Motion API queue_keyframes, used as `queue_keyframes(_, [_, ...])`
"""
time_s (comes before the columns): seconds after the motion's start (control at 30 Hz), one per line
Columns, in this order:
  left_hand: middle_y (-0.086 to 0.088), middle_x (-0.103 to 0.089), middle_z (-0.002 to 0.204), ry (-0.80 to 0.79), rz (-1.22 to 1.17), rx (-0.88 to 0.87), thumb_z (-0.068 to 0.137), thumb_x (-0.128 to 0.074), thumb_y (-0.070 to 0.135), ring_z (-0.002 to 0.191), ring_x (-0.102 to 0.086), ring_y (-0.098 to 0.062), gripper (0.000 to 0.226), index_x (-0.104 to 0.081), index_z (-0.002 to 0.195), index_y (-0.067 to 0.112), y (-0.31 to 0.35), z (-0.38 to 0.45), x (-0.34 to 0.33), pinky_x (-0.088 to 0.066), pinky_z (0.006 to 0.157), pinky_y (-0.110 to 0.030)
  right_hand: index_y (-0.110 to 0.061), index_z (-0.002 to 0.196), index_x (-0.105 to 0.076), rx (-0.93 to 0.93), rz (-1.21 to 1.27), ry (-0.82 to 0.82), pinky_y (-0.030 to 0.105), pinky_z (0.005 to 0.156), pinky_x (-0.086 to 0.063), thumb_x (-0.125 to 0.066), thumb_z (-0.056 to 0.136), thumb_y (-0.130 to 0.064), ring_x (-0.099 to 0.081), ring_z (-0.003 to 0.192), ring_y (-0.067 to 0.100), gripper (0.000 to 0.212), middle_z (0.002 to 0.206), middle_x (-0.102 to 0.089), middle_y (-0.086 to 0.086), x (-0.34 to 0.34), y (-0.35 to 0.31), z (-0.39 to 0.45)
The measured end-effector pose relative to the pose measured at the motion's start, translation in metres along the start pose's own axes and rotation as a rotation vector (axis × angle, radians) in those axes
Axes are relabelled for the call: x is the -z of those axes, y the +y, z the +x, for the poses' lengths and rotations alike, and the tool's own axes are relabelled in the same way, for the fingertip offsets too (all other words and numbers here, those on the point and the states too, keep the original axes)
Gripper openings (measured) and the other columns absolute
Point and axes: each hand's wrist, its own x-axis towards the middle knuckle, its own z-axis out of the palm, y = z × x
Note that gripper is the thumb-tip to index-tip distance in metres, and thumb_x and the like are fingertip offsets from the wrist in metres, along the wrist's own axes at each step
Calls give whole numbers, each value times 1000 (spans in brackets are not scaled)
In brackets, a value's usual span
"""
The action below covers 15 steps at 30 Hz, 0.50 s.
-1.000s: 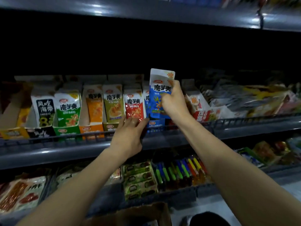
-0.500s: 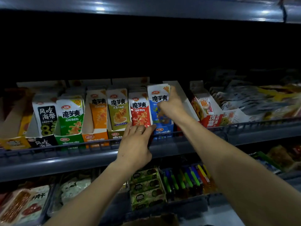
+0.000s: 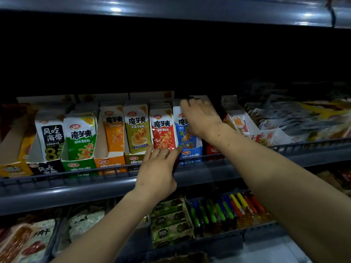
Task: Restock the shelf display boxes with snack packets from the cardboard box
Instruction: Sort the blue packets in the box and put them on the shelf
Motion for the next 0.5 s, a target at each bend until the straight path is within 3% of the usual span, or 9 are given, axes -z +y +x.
queue_keyframes(0.2, [3, -46, 138, -1, 11, 10, 75, -64, 28, 132, -36, -21, 85, -20, 147, 33, 2, 1, -1, -1, 121, -39, -12, 130, -39, 22, -28, 67, 42, 95, -39, -78, 74, -33, -45, 118, 31, 71, 127, -46, 13, -2, 2, -7])
queue_keyframes(0.3, [4, -49, 135, 3, 7, 3, 72, -65, 27, 129, -39, -21, 86, -24, 147, 33, 1, 0, 0, 0, 119, -37, -10, 127, -46, 8, -74, 148, 42, 88, -44, -84, 65, -37, -49, 110, 32, 77, 121, -49, 14, -3, 8, -14])
queue_keyframes(0.4, [3, -49, 134, -24, 19, 6, 71, -63, 25, 128, -40, -21, 86, -23, 147, 33, 2, 0, 3, -2, 121, -38, -9, 122, -51, -1, -3, 191, 41, 81, -46, -87, 59, -25, -54, 101, 32, 74, 115, -53, 16, -6, 8, -22])
queue_keyframes(0.5, [2, -48, 136, -61, 29, 16, 72, -62, 25, 129, -39, -21, 87, -20, 148, 33, 3, 0, 7, -2, 121, -39, -8, 128, -47, -16, 129, 164, 40, 89, -45, -79, 68, -10, -51, 108, 32, 68, 122, -49, 16, -1, 6, -30])
